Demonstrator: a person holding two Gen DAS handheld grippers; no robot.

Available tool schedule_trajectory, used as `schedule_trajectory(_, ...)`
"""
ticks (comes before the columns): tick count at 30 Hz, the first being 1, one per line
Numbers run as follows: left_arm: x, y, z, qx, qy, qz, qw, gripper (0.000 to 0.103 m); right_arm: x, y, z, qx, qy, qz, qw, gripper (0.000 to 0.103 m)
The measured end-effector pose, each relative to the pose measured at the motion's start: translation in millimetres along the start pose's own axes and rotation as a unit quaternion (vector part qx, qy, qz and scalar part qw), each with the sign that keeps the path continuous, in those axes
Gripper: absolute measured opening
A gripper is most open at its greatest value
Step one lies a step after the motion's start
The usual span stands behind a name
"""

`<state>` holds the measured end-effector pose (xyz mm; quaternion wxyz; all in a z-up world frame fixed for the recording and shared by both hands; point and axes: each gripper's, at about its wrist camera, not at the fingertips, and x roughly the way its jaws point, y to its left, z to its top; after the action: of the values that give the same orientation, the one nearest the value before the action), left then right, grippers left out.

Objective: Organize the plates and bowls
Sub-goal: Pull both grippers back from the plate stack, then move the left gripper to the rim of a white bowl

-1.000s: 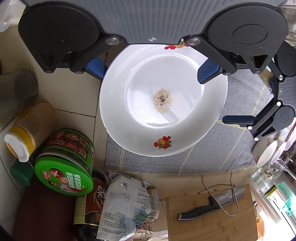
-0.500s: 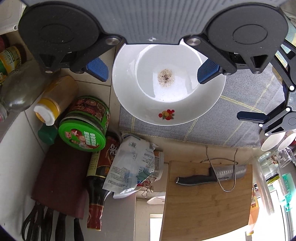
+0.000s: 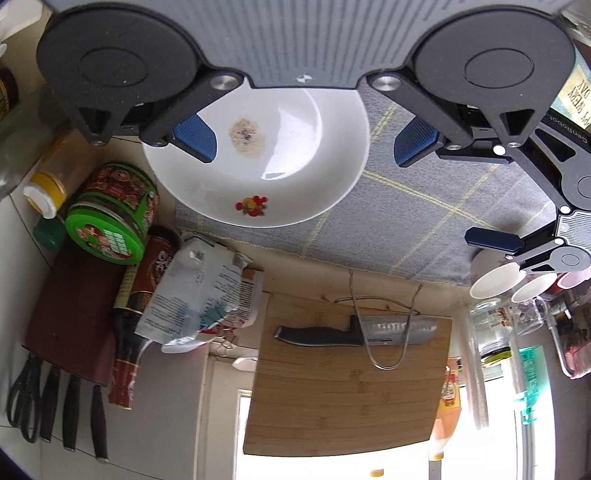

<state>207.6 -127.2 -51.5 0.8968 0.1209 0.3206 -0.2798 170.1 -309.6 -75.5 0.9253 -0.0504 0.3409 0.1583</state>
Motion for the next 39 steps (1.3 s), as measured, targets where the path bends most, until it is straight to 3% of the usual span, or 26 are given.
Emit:
schedule_trajectory(6, -24, 25, -23, -0.011, -0.003, 0.002, 0.9999, 0.102, 5, 44, -1, -0.023, 0.001, 0.021, 0.999, 0.103)
schedule_trajectory(15, -82, 85, -58, -0.009, -0.014, 0.001, 0.9999, 0.102, 7, 128, -3, -0.021, 0.000, 0.006, 1.000, 0.103)
schedule_trajectory(21, -111, 122, -77, -0.013, -0.016, 0.010, 0.9997, 0.102, 19, 181, -2, -0.021, 0.008, 0.019, 1.000, 0.103)
schedule_trajectory(39, -151, 206, -116, -0.073, -0.006, 0.087, 0.9935, 0.102, 81, 300, 1, -0.104, 0.049, 0.109, 0.987, 0.103)
